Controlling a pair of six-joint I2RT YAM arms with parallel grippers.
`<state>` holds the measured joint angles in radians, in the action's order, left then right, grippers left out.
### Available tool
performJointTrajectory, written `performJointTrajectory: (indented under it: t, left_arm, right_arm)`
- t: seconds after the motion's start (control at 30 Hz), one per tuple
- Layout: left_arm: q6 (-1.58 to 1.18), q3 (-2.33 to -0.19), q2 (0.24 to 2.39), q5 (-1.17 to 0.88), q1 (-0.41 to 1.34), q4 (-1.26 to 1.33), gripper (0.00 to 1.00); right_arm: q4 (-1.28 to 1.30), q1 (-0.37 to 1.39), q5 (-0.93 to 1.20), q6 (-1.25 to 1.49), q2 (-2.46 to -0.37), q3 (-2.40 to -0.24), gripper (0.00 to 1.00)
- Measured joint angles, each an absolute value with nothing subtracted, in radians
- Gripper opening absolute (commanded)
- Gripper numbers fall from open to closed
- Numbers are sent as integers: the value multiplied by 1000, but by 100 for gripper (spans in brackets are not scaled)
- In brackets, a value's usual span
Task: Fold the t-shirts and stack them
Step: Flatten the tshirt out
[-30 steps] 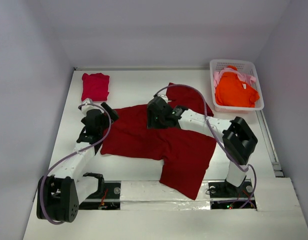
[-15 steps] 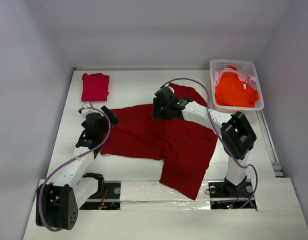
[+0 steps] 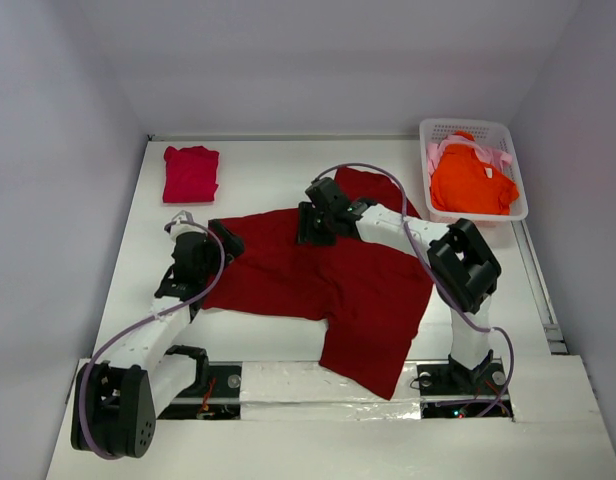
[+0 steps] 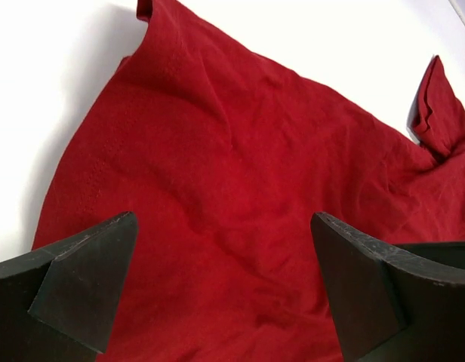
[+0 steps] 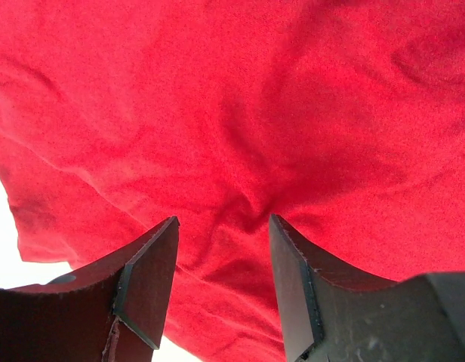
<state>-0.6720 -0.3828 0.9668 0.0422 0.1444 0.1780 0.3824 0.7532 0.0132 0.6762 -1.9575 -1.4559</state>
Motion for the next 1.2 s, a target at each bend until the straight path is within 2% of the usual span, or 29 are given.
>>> performJointTrajectory:
  t: [0.3,0.67,0.9,1.2]
  left_arm:
    - [-679,-366,961,39,150,159,99]
    - [-689,-366,915,83,176,7,99]
    - [-731,-366,797,131,229,-81,99]
    - [-807,-369,847,248,336,-167,99]
  right_arm:
    - [370,753,26,677,-1971,-1456,57]
    - [358,752,27,709,-2003,-1446,56]
    - [328,752,50,731,-2004,-1382,56]
    - [274,745,59,746,-2004,-1353,56]
